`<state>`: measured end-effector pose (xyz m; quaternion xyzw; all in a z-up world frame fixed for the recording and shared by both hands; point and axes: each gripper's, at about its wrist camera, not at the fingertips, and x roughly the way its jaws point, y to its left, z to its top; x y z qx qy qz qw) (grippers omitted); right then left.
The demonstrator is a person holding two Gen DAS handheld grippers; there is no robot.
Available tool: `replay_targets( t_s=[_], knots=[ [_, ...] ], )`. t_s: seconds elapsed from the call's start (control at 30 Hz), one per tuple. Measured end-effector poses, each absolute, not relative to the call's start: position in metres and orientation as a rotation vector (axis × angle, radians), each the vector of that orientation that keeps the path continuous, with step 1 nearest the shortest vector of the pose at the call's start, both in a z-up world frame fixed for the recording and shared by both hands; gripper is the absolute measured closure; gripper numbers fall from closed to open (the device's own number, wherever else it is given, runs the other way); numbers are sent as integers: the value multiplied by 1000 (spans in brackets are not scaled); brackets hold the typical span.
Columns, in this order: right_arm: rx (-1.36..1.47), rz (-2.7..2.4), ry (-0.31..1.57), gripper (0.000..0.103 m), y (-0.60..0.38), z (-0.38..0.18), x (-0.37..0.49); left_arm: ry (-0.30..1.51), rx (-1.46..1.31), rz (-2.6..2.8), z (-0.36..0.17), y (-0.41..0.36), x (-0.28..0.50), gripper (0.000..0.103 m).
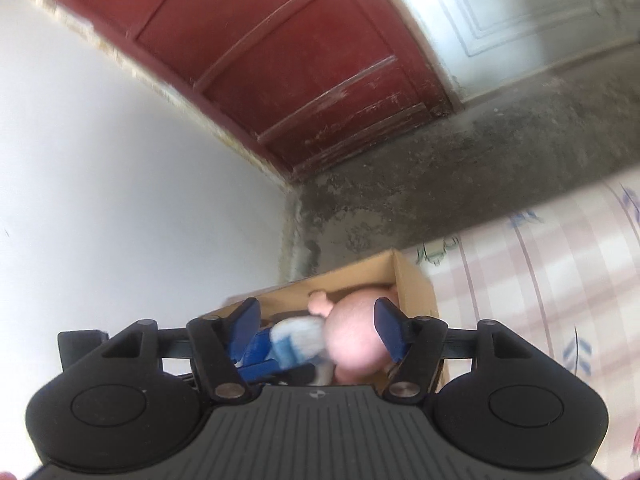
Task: Organize soft objects
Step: 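Grasp the white baseball with the right tool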
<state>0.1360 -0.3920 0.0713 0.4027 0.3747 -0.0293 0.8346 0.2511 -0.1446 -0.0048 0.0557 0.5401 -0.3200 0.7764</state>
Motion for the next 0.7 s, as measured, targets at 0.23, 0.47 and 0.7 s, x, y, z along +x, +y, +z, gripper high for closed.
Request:
replay_targets(
  t_s=[0.23,0.47,0.7],
  knots=[
    [999,-144,766,35,-382,81,50,1138,138,-687,36,-106,213,46],
    [1085,-234,884,30,-354,55,-18,1210,250,-783,24,-96,145,44],
    [1133,-204,1063,29,-326,-14,-14,1284,479,-909,-42,-118,76,44]
  ],
)
